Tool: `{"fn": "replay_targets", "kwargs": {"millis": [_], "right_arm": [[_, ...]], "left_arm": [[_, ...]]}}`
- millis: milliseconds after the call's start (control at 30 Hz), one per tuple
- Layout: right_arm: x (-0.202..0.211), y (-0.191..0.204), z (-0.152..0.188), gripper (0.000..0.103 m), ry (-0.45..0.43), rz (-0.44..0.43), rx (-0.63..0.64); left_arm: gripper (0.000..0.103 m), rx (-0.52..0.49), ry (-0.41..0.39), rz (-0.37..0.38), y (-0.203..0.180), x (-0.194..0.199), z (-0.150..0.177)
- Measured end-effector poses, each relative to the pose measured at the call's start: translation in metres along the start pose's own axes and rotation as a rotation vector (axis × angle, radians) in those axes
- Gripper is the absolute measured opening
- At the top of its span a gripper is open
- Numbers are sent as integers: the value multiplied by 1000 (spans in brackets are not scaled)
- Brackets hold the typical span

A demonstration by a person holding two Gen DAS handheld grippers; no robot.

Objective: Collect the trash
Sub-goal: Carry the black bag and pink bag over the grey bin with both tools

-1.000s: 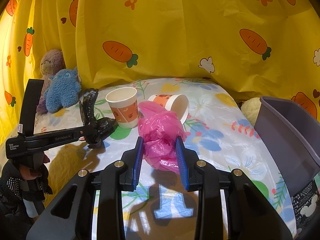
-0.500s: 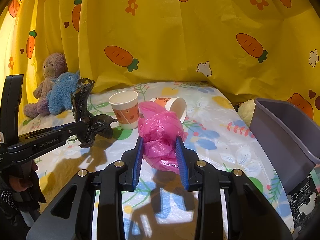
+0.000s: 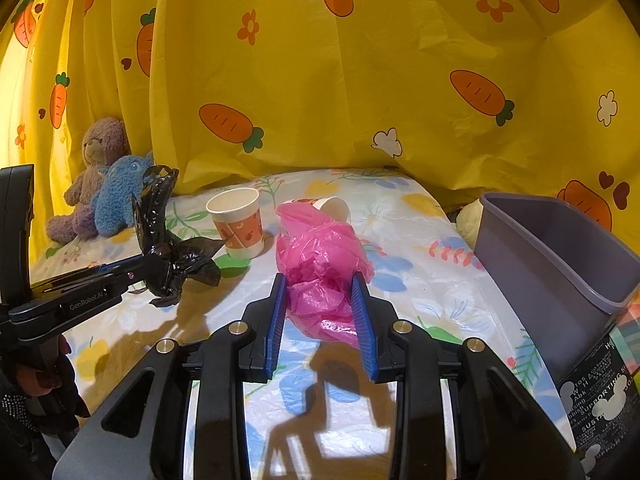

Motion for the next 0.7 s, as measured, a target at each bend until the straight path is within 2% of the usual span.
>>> {"fn": "replay_targets", "kwargs": {"millis": [233, 700], "right_arm": [[11, -8, 1, 33, -19, 12, -7], [33, -23, 0, 33, -53, 36, -12]], "left_arm": [[21, -21, -31, 19, -17, 10, -3], [21, -36, -57, 108, -45, 27, -10]]}}
Point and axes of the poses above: each gripper's, at about its wrist camera, not at the fingertips, and x roughly against the way its jaws point, y to its left, z to its underside, the point moved 1 cm from there along -x, roughly the way its jaws point, and after that the axes turned 14 degrees about -z, right-handed, at the moved point
